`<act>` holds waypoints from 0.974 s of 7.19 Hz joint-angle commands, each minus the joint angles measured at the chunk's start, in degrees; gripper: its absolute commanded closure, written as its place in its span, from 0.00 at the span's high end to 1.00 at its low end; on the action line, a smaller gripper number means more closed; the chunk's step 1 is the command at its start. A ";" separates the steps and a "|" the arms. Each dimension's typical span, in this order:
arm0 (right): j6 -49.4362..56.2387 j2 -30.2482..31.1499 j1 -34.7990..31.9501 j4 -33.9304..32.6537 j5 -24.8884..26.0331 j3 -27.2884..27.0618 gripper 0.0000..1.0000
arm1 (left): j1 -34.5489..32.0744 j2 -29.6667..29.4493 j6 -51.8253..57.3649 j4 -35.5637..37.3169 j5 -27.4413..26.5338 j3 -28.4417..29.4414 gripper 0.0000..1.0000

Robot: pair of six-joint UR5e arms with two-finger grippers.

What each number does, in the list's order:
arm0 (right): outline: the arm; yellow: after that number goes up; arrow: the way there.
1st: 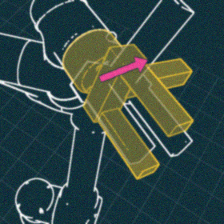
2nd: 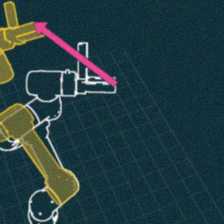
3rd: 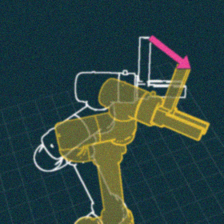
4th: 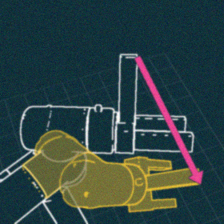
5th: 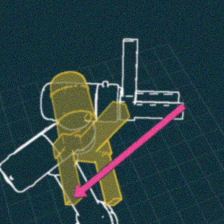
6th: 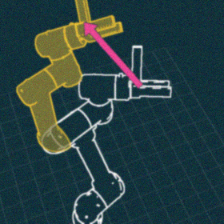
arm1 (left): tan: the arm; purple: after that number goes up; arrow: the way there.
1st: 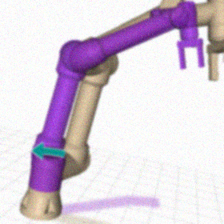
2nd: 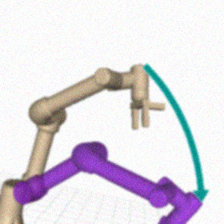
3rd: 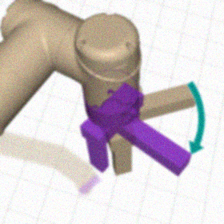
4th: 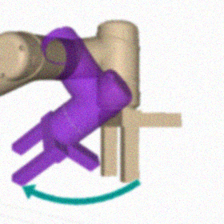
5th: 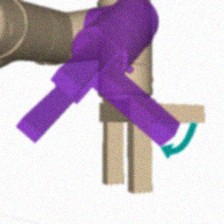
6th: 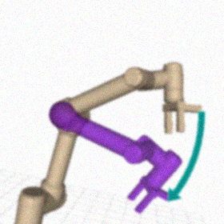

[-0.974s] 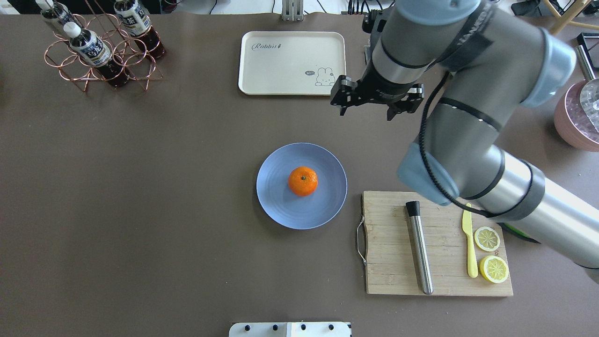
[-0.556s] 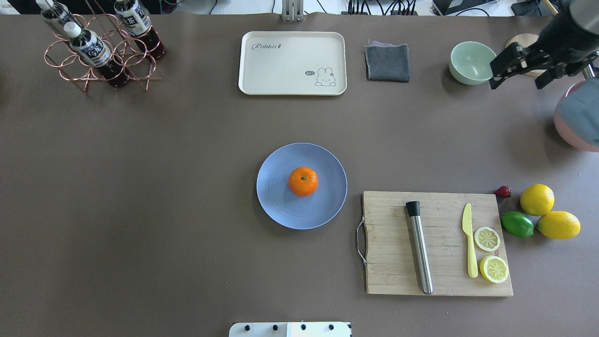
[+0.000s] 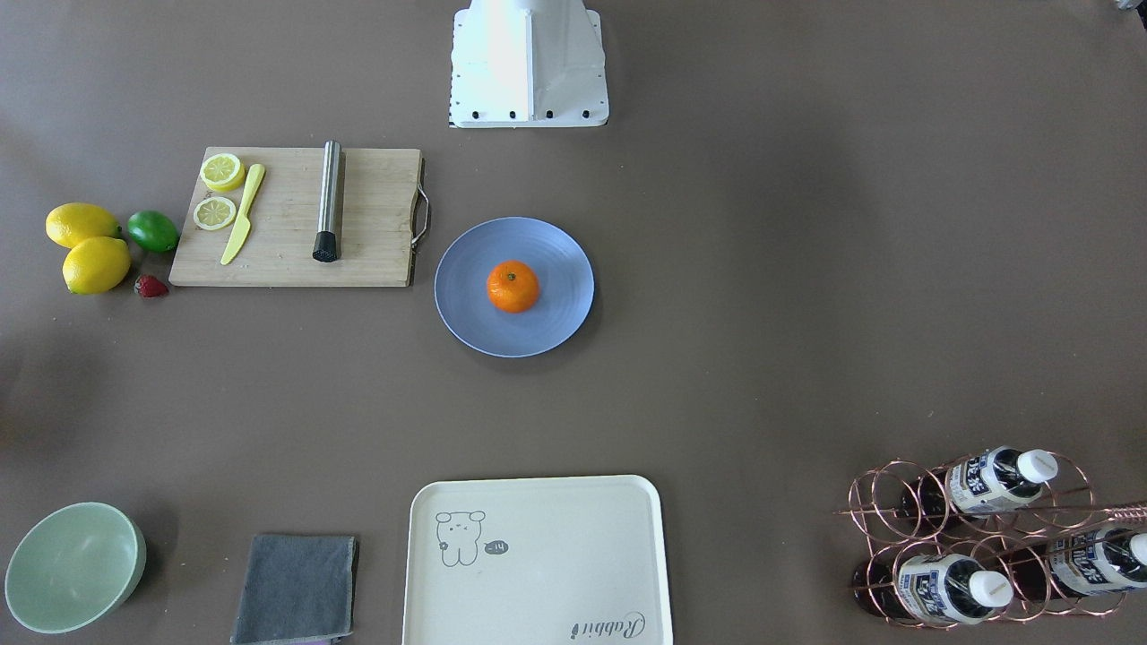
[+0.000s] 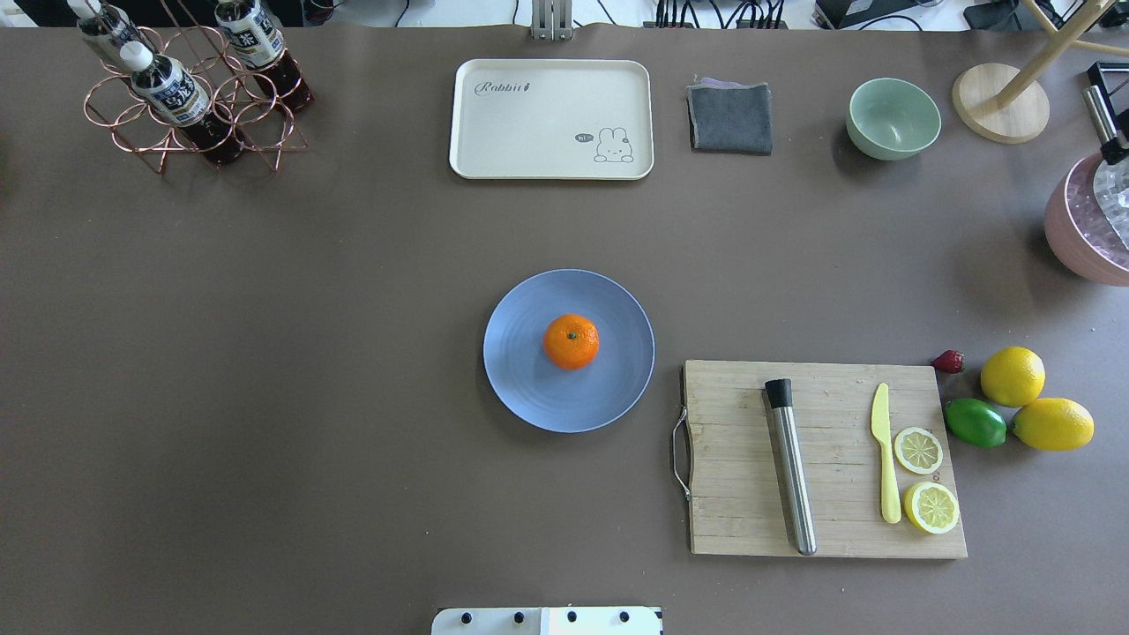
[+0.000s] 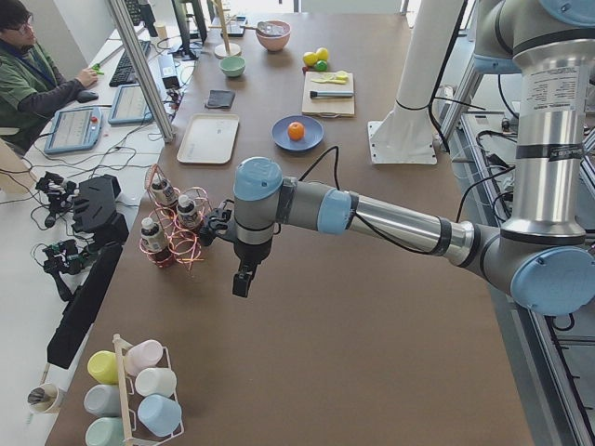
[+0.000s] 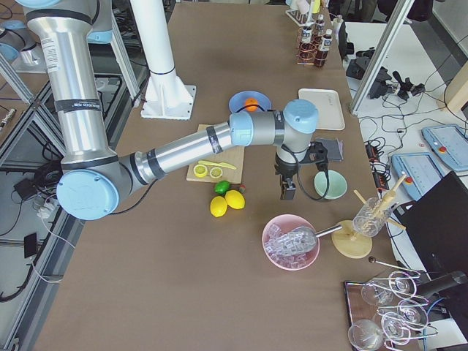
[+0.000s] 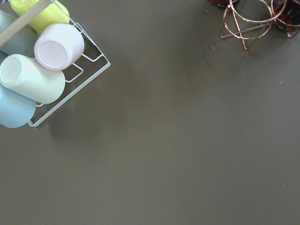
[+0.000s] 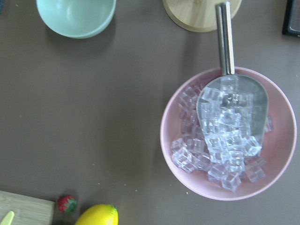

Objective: Pick orange to plate

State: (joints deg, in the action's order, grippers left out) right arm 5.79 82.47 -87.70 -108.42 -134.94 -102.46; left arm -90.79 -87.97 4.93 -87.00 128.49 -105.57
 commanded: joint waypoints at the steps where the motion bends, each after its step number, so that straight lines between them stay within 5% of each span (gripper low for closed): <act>1: 7.72 2.78 -4.04 0.23 0.29 4.62 1.00 | 0.00 0.08 0.00 -0.71 0.01 4.73 0.98; 4: 7.13 4.36 -5.72 7.92 0.55 10.94 1.00 | -0.09 2.02 0.00 -1.24 0.01 5.54 0.98; 7: 6.51 3.75 -6.08 8.31 0.64 10.97 1.00 | 0.00 1.84 0.00 -1.24 -0.08 5.55 0.98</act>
State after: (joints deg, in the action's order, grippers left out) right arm 12.62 86.46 -93.65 -100.33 -134.31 -91.58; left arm -90.84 -86.10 4.92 -88.24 128.48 -100.04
